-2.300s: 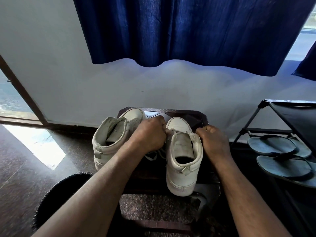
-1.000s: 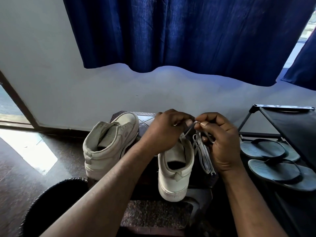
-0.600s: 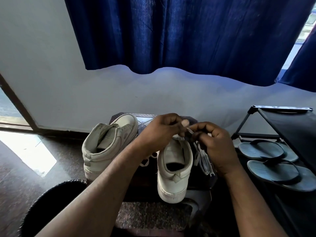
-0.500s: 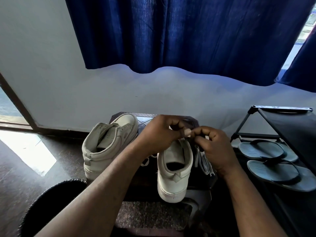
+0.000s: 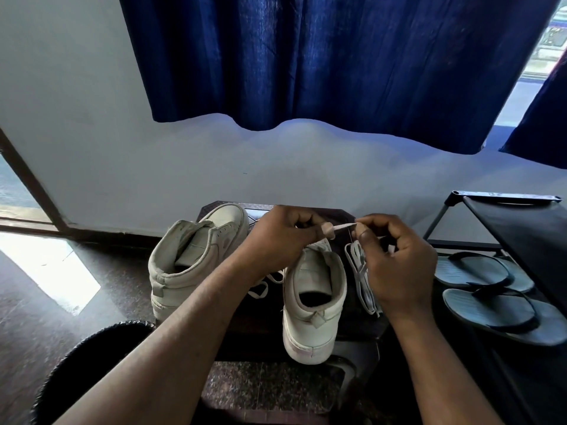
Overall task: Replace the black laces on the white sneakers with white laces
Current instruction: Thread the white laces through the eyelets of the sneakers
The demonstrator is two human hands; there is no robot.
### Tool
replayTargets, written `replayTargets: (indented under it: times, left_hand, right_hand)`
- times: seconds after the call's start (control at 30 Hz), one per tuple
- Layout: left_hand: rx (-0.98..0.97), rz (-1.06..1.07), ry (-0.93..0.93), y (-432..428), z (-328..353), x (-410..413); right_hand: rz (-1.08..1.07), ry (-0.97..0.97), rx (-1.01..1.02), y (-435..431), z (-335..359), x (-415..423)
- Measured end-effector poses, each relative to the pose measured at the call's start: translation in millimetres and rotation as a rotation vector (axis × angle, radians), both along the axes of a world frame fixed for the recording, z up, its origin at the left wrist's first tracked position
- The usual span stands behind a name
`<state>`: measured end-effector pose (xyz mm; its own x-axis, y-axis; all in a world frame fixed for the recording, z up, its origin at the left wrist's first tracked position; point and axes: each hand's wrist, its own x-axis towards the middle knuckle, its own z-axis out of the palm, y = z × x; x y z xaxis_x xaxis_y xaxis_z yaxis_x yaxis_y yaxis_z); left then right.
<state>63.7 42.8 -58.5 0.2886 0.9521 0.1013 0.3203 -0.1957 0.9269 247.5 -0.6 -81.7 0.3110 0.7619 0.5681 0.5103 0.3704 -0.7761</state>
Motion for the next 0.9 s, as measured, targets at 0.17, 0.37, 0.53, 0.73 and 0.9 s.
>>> replayTargets:
  times: [0.17,0.37,0.53,0.73,0.9]
  left_hand:
    - [-0.047,-0.041,-0.102,-4,3,4]
    - [-0.009,-0.074,-0.068,-7,6,4]
    - [0.062,-0.046,0.045,-3,3,4]
    - [0.109,-0.003,0.111,-2,4,2]
    - [0.078,0.248,0.269,8,-5,-3]
  right_hand:
    - [0.143,0.075,-0.156,2,-6,-2]
    - [0.193,-0.004,-0.288,2,-8,-3]
    - [0.315,0.246,-0.357,10,-8,-6]
    - [0.568,0.583,-0.409,7,-2,0]
    - [0.652,0.917,-0.281,3,11,11]
